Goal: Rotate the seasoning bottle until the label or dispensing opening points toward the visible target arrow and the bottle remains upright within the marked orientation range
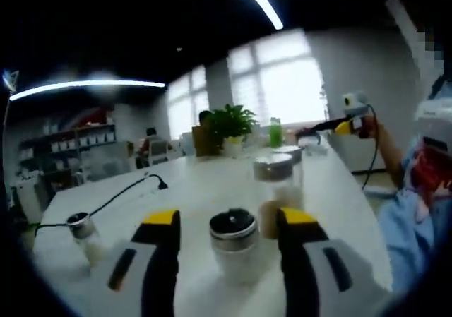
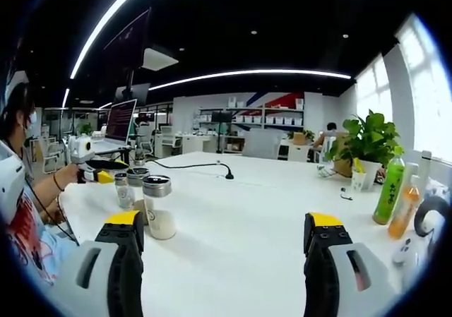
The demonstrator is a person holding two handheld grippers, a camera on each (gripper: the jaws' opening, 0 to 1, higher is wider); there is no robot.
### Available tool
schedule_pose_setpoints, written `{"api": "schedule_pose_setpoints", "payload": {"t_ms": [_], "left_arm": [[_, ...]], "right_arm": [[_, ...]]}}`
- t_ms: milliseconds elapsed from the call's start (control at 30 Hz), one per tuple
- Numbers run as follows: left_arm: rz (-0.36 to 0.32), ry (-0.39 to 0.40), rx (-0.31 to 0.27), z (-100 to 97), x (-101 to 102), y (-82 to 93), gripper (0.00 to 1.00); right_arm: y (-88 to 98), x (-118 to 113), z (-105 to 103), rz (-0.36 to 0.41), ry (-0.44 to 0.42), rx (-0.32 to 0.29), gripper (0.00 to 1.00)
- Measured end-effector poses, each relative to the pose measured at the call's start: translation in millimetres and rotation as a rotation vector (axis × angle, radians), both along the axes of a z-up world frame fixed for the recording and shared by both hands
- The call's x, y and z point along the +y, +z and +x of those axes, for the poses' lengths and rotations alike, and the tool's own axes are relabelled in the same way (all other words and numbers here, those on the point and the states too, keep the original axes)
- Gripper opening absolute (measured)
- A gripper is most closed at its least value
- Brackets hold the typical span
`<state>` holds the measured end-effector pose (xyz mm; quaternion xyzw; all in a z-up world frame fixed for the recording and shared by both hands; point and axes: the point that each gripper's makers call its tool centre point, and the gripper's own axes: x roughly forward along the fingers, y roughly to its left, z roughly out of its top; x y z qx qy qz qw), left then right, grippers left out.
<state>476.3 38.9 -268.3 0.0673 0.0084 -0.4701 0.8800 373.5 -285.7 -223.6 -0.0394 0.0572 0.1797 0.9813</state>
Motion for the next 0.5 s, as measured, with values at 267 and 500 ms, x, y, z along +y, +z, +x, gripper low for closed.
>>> {"api": "schedule_pose_setpoints", "payload": {"t_ms": [267, 500], "left_arm": [[-0.053, 0.172, 0.027, -5.9, 0, 4.3, 0.54], [-0.107, 0.335, 0.006, 1.1, 9, 10.4, 0.56]], "right_arm": [[-1.1, -2, 1, 0.004, -0.001, 0.007, 0.97], [0.0, -3, 0, 0.004, -0.002, 0.003, 0.97]]}}
